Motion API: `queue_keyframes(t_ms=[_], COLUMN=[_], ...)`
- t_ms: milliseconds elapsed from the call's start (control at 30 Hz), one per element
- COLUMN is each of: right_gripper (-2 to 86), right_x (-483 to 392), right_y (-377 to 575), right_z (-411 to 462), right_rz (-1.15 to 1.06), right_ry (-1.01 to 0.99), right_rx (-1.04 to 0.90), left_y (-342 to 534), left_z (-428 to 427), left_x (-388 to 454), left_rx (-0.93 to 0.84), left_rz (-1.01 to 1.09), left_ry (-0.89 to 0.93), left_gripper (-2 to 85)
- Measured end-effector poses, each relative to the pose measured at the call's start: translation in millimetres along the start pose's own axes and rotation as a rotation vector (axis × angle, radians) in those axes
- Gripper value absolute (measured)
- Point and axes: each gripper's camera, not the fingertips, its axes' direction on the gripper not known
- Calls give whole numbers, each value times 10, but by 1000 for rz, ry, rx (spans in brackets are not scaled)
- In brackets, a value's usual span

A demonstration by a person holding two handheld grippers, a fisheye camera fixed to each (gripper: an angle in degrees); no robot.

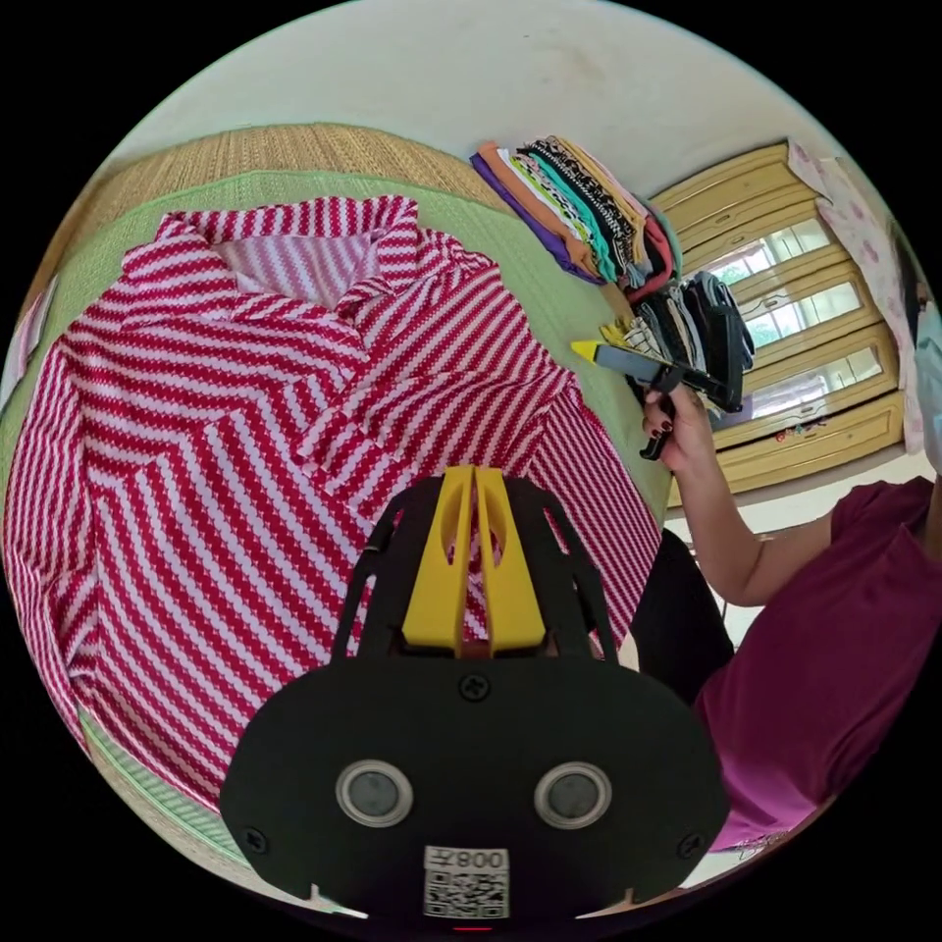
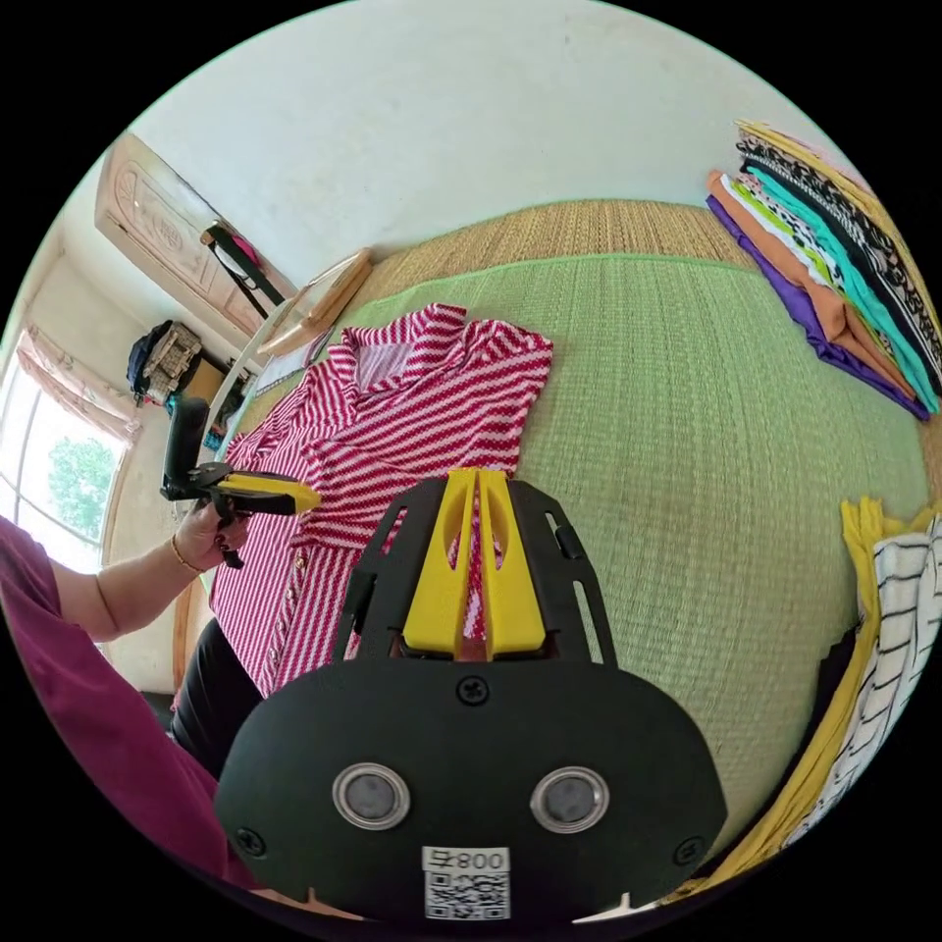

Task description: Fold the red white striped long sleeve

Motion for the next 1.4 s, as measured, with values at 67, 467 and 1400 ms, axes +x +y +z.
queue_keyframes(t_ms=[67, 467, 1400], right_gripper=[1, 1, 2], right_x=[-78, -46, -3079], right_y=[-249, -1338, -1737], right_z=[38, 636, 674], right_rz=[-40, -25, -345], right_ry=[6, 68, -217], right_rx=[9, -128, -376], left_y=[93, 815, 4087], left_z=[-7, -720, -4425], left_x=[1, 30, -1725], left_rx=[-44, -12, 167], left_rz=[14, 69, -537], left_ry=[-15, -35, -717], left_gripper=[2, 2, 72])
